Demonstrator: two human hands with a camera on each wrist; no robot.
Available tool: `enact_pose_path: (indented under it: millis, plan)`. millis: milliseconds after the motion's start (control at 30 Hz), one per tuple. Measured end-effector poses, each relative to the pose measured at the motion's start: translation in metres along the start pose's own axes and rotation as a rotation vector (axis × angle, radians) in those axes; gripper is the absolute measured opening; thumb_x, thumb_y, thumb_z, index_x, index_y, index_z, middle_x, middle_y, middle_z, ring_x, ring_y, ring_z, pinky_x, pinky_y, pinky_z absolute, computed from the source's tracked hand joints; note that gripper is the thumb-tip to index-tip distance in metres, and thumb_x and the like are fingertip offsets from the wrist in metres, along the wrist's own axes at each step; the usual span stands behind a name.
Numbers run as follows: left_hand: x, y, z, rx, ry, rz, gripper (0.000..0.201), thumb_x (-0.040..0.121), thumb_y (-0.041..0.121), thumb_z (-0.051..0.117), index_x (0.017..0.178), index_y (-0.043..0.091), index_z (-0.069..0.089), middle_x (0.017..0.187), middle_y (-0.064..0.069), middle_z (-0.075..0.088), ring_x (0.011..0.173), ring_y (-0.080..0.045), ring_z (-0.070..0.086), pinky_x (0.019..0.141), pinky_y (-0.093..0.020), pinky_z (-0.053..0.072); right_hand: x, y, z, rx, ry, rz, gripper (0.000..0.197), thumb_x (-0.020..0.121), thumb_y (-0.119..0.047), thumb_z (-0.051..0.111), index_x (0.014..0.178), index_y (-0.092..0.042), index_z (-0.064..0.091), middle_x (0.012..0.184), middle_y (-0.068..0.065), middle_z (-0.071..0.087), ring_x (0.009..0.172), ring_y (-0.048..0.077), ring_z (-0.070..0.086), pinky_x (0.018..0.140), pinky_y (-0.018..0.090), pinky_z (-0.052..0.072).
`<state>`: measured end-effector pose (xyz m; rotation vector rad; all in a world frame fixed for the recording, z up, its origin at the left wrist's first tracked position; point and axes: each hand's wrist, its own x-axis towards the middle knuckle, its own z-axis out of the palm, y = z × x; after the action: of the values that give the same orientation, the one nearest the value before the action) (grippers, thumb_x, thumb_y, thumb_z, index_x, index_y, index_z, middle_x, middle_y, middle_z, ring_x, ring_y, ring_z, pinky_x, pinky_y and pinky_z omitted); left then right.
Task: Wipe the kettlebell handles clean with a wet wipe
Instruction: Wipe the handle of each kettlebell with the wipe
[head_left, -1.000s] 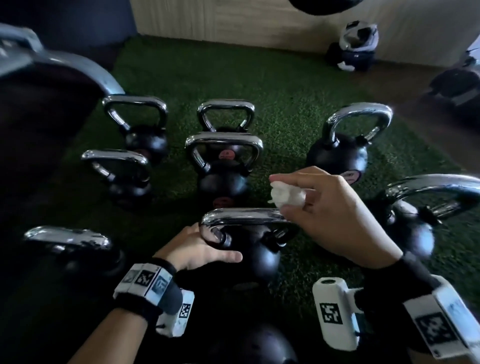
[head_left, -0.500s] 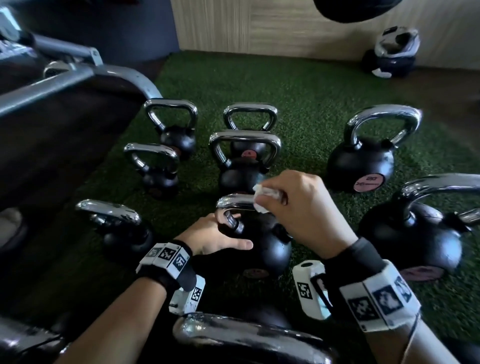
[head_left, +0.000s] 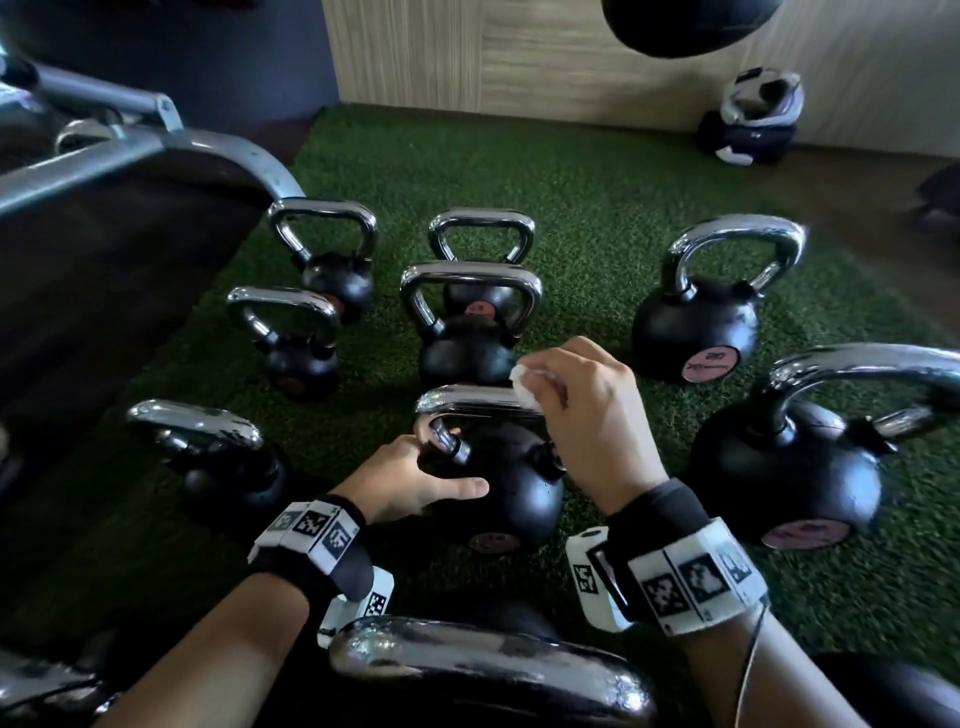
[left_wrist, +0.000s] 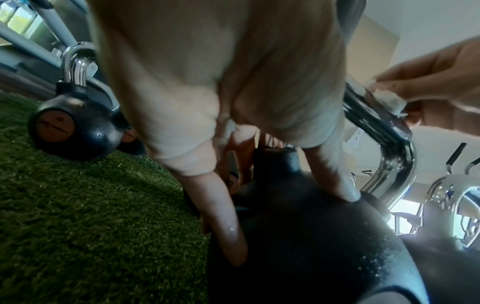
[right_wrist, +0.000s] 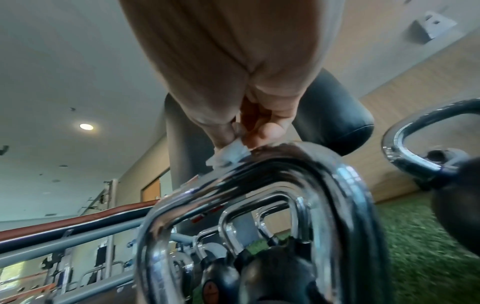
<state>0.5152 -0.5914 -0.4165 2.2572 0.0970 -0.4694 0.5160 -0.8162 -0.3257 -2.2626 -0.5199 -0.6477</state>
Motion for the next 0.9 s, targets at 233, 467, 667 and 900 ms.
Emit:
enact_pose_path:
  millis: [233, 467, 667, 900]
  plan:
    - [-0.003, -0.003, 0.003, -0.099, -0.017, -0.003, 0.083, 0.046, 0.078, 0.086, 0.117, 0.038, 0.069, 0.113, 0.014, 0.070, 0.097, -0.009, 0.071, 0.076, -0.036, 0.065, -0.021, 0.011, -0.014, -0.063, 0.045, 0.056, 0.015, 0.096, -0.012, 0.070, 0.107, -0.013, 0.081, 0.095, -0.001, 0.063, 0.082, 0.009, 0.060, 0.082, 0.014, 0.046]
    - [-0.002, -0.004, 0.004, -0.065, 0.012, -0.007, 0.087, 0.049, 0.080, 0.084, 0.121, 0.036, 0.066, 0.114, 0.017, 0.066, 0.107, -0.010, 0.067, 0.093, -0.037, 0.060, -0.041, 0.038, -0.013, 0.032, 0.173, 0.280, 0.020, 0.098, -0.013, 0.067, 0.114, -0.014, 0.079, 0.093, 0.000, 0.068, 0.082, 0.015, 0.066, 0.071, 0.005, 0.042]
    - [-0.004, -0.005, 0.003, 0.011, 0.017, -0.024, 0.110, 0.046, 0.090, 0.076, 0.135, 0.028, 0.060, 0.134, 0.007, 0.062, 0.123, -0.014, 0.059, 0.105, -0.028, 0.047, -0.049, 0.044, -0.013, 0.210, 0.160, 0.372, 0.026, 0.097, -0.007, 0.066, 0.118, -0.016, 0.077, 0.102, -0.002, 0.071, 0.088, 0.015, 0.069, 0.076, 0.027, 0.053]
    - [-0.010, 0.000, 0.000, -0.042, 0.021, 0.022, 0.081, 0.056, 0.077, 0.084, 0.120, 0.031, 0.066, 0.119, 0.009, 0.069, 0.105, -0.009, 0.067, 0.096, -0.028, 0.054, -0.072, 0.064, 0.004, 0.518, 0.054, 0.568, 0.030, 0.096, -0.011, 0.070, 0.096, -0.038, 0.083, 0.094, 0.013, 0.077, 0.079, 0.013, 0.066, 0.079, 0.036, 0.056]
